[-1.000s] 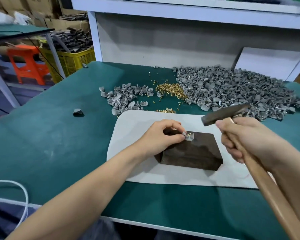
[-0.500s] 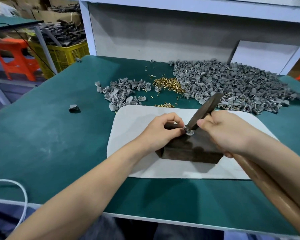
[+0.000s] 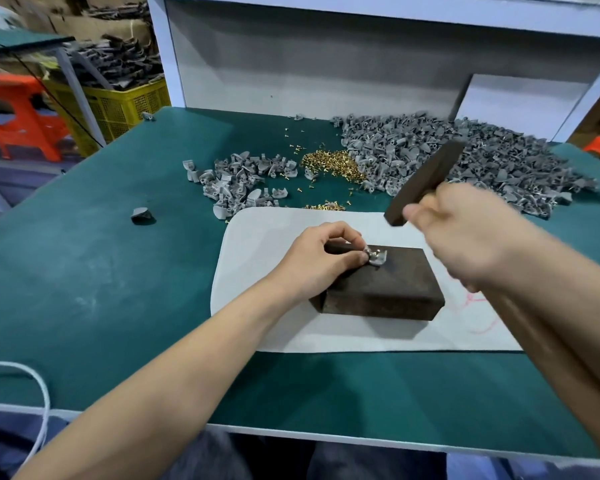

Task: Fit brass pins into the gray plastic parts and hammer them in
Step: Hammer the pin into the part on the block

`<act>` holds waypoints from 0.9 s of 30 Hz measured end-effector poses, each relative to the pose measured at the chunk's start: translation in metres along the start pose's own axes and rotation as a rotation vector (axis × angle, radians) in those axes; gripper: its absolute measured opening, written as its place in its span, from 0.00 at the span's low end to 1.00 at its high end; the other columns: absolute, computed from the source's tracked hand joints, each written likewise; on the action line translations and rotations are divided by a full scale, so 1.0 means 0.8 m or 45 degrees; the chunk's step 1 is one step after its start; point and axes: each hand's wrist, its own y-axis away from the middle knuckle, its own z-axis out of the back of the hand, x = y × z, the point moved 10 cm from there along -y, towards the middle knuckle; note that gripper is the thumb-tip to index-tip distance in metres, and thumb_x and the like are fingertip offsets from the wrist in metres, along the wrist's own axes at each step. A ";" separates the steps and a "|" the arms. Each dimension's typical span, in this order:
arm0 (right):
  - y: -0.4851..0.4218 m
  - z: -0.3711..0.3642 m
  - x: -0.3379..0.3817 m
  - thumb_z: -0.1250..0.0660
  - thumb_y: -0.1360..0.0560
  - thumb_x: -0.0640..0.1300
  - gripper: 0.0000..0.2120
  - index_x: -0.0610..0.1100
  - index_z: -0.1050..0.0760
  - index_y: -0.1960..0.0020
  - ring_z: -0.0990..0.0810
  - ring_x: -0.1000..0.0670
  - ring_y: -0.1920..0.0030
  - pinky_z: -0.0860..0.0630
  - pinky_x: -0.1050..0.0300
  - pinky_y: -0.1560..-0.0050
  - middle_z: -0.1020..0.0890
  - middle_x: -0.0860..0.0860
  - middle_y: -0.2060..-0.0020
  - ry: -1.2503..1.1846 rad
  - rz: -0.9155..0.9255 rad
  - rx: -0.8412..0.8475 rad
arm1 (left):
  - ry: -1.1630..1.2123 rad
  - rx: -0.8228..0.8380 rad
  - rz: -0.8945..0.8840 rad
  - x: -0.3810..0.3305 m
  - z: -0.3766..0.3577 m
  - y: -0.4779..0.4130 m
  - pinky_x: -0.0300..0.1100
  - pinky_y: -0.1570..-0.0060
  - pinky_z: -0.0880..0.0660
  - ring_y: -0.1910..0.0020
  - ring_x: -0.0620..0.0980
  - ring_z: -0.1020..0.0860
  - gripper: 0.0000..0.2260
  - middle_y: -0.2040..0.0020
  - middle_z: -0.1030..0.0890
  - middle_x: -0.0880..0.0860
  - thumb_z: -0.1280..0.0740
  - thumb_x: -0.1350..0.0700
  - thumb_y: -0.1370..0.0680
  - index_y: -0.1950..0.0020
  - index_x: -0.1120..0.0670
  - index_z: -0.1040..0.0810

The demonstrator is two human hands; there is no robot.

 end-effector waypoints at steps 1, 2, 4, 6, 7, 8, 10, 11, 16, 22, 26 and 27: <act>0.000 -0.001 0.000 0.46 0.18 0.44 0.17 0.42 0.34 0.64 0.31 0.46 0.69 0.35 0.64 0.78 0.30 0.48 0.68 0.014 -0.001 -0.018 | 0.014 -0.005 0.007 0.002 0.000 -0.001 0.33 0.52 0.28 0.55 0.44 0.21 0.11 0.55 0.19 0.47 0.29 0.64 0.27 0.63 0.49 0.24; 0.001 -0.011 -0.001 0.46 0.18 0.45 0.14 0.42 0.32 0.61 0.29 0.45 0.65 0.33 0.63 0.75 0.28 0.47 0.65 0.028 -0.019 0.015 | 0.036 -0.005 0.016 0.003 0.000 0.000 0.35 0.52 0.27 0.55 0.45 0.21 0.11 0.55 0.19 0.49 0.29 0.64 0.27 0.63 0.50 0.24; 0.004 -0.034 -0.006 0.46 0.18 0.46 0.11 0.41 0.32 0.55 0.26 0.42 0.61 0.30 0.58 0.68 0.24 0.42 0.58 0.050 -0.053 0.110 | 0.064 -0.013 0.015 0.003 0.000 0.002 0.36 0.52 0.26 0.56 0.45 0.21 0.11 0.56 0.19 0.50 0.29 0.64 0.27 0.63 0.50 0.23; 0.002 -0.027 -0.006 0.46 0.18 0.46 0.13 0.40 0.30 0.56 0.28 0.44 0.70 0.32 0.62 0.78 0.26 0.43 0.65 0.031 -0.046 0.096 | 0.029 -0.034 -0.004 0.001 0.002 0.001 0.33 0.53 0.27 0.58 0.40 0.21 0.11 0.57 0.19 0.46 0.28 0.64 0.28 0.64 0.50 0.23; 0.001 -0.017 -0.006 0.46 0.18 0.45 0.14 0.40 0.29 0.58 0.30 0.46 0.73 0.35 0.65 0.82 0.28 0.45 0.68 0.008 -0.041 0.048 | 0.017 -0.025 -0.004 0.001 0.002 0.001 0.32 0.53 0.27 0.59 0.39 0.21 0.11 0.57 0.20 0.44 0.28 0.64 0.28 0.63 0.50 0.23; -0.001 -0.010 -0.007 0.46 0.18 0.45 0.15 0.41 0.29 0.59 0.31 0.48 0.74 0.36 0.66 0.82 0.28 0.46 0.68 -0.005 -0.040 0.002 | 0.017 -0.017 0.002 0.001 0.001 0.000 0.33 0.53 0.27 0.59 0.39 0.21 0.10 0.57 0.20 0.44 0.28 0.64 0.28 0.63 0.50 0.23; -0.002 -0.018 -0.004 0.46 0.18 0.46 0.13 0.40 0.30 0.56 0.27 0.45 0.66 0.28 0.60 0.66 0.23 0.42 0.57 0.016 -0.036 0.004 | 0.034 -0.016 0.019 0.002 0.001 0.000 0.37 0.50 0.26 0.56 0.44 0.20 0.10 0.56 0.19 0.47 0.28 0.64 0.27 0.63 0.51 0.23; -0.001 -0.027 -0.006 0.46 0.18 0.46 0.12 0.39 0.30 0.54 0.24 0.41 0.59 0.28 0.56 0.59 0.23 0.39 0.53 0.037 -0.053 0.041 | 0.039 -0.019 0.020 0.002 0.000 0.002 0.39 0.49 0.25 0.55 0.46 0.20 0.09 0.55 0.19 0.49 0.29 0.64 0.27 0.63 0.52 0.23; -0.005 -0.019 -0.001 0.46 0.18 0.46 0.12 0.41 0.30 0.55 0.25 0.43 0.66 0.29 0.60 0.70 0.24 0.43 0.62 0.032 -0.012 -0.029 | 0.007 -0.030 -0.005 -0.004 0.003 0.002 0.33 0.51 0.26 0.58 0.40 0.21 0.09 0.56 0.19 0.47 0.28 0.64 0.28 0.62 0.52 0.23; -0.014 -0.007 -0.031 0.45 0.18 0.43 0.15 0.43 0.33 0.63 0.32 0.47 0.81 0.36 0.62 0.83 0.32 0.47 0.76 -0.268 -0.082 0.029 | 0.121 -0.041 0.075 0.004 0.001 0.004 0.26 0.57 0.29 0.61 0.36 0.22 0.09 0.56 0.20 0.44 0.28 0.64 0.27 0.63 0.52 0.22; -0.030 -0.005 -0.084 0.44 0.18 0.48 0.15 0.45 0.40 0.63 0.44 0.56 0.85 0.43 0.69 0.82 0.41 0.55 0.85 -0.890 -0.338 0.079 | 0.128 -0.043 0.134 0.010 0.001 0.002 0.28 0.50 0.28 0.54 0.36 0.22 0.07 0.50 0.19 0.45 0.28 0.61 0.27 0.63 0.51 0.20; -0.033 -0.014 -0.095 0.44 0.18 0.48 0.15 0.45 0.40 0.62 0.45 0.57 0.85 0.43 0.70 0.82 0.42 0.55 0.84 -0.942 -0.372 0.113 | 0.137 -0.042 0.141 0.011 0.001 0.002 0.28 0.50 0.28 0.53 0.36 0.22 0.06 0.49 0.19 0.45 0.28 0.60 0.27 0.63 0.51 0.19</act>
